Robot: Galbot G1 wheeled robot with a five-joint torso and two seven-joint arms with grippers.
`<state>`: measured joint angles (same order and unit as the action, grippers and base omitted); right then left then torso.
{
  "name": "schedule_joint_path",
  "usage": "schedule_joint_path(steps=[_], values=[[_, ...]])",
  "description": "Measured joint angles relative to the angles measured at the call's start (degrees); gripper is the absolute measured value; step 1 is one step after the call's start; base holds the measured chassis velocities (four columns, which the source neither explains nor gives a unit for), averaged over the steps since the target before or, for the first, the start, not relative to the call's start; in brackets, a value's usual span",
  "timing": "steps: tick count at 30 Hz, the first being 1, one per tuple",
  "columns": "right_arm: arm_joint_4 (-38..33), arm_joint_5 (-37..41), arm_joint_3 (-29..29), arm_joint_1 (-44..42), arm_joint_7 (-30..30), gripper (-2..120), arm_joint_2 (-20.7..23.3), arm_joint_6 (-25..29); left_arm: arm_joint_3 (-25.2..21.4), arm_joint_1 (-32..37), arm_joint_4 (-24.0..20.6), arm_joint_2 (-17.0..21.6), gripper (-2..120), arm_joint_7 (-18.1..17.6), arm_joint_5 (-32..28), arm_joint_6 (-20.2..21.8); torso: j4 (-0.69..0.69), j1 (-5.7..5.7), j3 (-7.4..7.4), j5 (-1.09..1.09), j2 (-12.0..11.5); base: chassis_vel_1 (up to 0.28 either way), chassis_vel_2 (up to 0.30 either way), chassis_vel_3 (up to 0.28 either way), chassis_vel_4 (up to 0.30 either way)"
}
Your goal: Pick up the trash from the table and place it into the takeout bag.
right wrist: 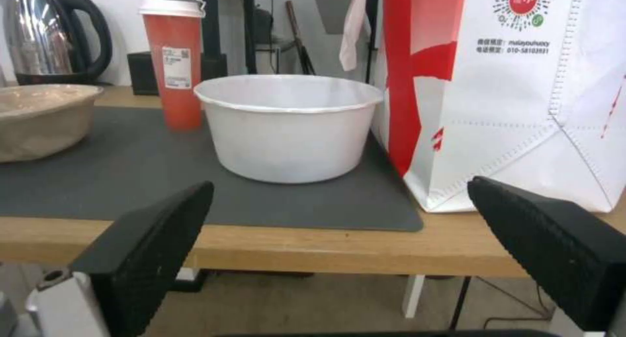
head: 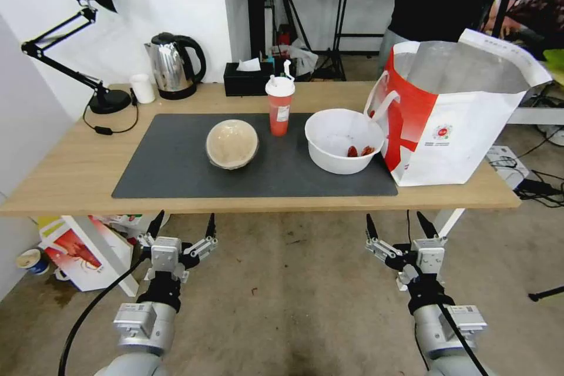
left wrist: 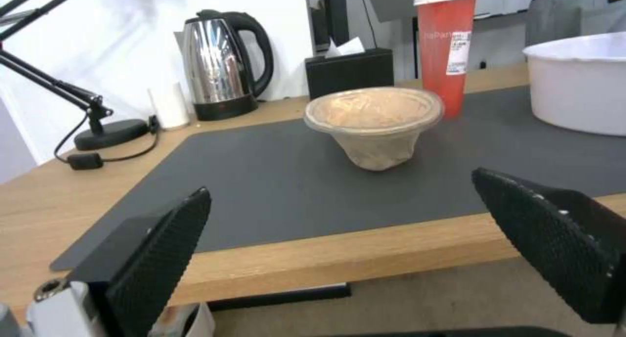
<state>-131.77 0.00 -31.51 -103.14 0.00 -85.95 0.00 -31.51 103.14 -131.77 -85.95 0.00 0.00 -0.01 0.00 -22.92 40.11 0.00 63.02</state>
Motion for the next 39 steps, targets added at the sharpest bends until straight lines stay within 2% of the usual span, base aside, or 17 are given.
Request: schedule_joint_path(steps=[15, 17, 20, 23, 24, 26, 30, 31, 33, 34, 36, 38, 39], values=[[0.0, 0.2, 0.6, 0.7, 0.0, 100, 0.6, -1.2, 0.0, 0.0, 0.0, 0.0, 100, 0.0, 0.0, 0.0, -0.02, 0.00, 0.00, -0.01, 0.0, 0.000, 0.000, 0.000, 0.000], [0.0, 0.4, 1.4, 1.6, -0.1, 100, 1.4, -2.9, 0.0, 0.0, 0.0, 0.0, 100, 0.0, 0.0, 0.0, -0.01, 0.00, 0.00, -0.01, 0.0, 0.000, 0.000, 0.000, 0.000], [0.1, 1.3, 4.1, 4.7, -0.4, 100, 3.9, -8.3, 0.0, 0.0, 0.0, 0.0, 100, 0.0, 0.0, 0.0, 0.00, 0.00, 0.00, 0.00, 0.0, 0.000, 0.000, 0.000, 0.000], [0.1, 1.7, 5.3, 6.3, -0.6, 100, 5.2, -10.6, 0.0, 0.0, 0.0, 0.0, 100, 0.0, 0.0, 0.0, 0.04, -0.01, 0.00, 0.01, 0.0, 0.000, 0.000, 0.000, 0.000], [0.1, 1.8, 5.6, 6.7, -0.6, 100, 5.5, -11.3, 0.0, 0.0, 0.0, 0.0, 100, 0.0, 0.0, 0.0, -0.02, 0.00, 0.00, -0.01, 0.0, 0.000, 0.000, 0.000, 0.000], [0.1, 2.0, 6.2, 7.2, -0.6, 100, 6.0, -12.2, 0.0, 0.0, 0.0, 0.0, 100, 0.0, 0.0, 0.0, -0.02, 0.00, 0.00, -0.01, 0.0, 0.000, 0.000, 0.000, 0.000], [0.1, 3.2, 9.0, 10.3, -0.9, 100, 8.8, -18.1, 0.0, 0.0, 0.0, 0.0, 100, 0.0, 0.0, 0.0, 0.01, 0.00, 0.00, 0.00, 0.0, 0.000, 0.000, 0.000, 0.000], [0.1, 3.2, 9.0, 10.3, -0.9, 100, 8.8, -18.1, 0.0, 0.0, 0.0, 0.0, 100, 0.0, 0.0, 0.0, 0.01, 0.00, 0.00, 0.00, 0.0, 0.000, 0.000, 0.000, 0.000], [0.1, 4.3, 11.7, 13.1, -1.2, 100, 11.3, -23.4, 0.0, 0.0, 0.0, 0.0, 100, 0.0, 0.0, 0.0, 0.00, 0.00, 0.00, 0.00, 0.0, 0.000, 0.000, 0.000, 0.000], [0.1, 4.3, 11.7, 13.1, -1.2, 100, 11.3, -23.4, 0.0, 0.0, 0.0, 0.0, 100, 0.0, 0.0, 0.0, 0.00, 0.00, 0.00, 0.00, 0.0, 0.000, 0.000, 0.000, 0.000], [0.1, 5.3, 13.9, 15.6, -1.5, 100, 13.5, -27.9, 0.0, 0.0, 0.0, 0.0, 100, 0.0, 0.0, 0.0, 0.00, 0.00, 0.00, 0.00, 0.0, 0.000, 0.000, 0.000, 0.000], [0.1, 5.6, 14.4, 16.2, -1.6, 100, 14.0, -29.0, 0.0, 0.0, 0.0, 0.0, 100, 0.0, 0.0, 0.0, 0.00, 0.00, 0.00, 0.00, 0.0, 0.000, 0.000, 0.000, 0.000], [0.1, 6.2, 15.9, 17.8, -1.8, 100, 15.4, -32.0, 0.0, 0.0, 0.0, 0.0, 100, 0.0, 0.0, 0.0, 0.00, 0.00, 0.00, 0.00, 0.0, 0.000, 0.000, 0.000, 0.000]])
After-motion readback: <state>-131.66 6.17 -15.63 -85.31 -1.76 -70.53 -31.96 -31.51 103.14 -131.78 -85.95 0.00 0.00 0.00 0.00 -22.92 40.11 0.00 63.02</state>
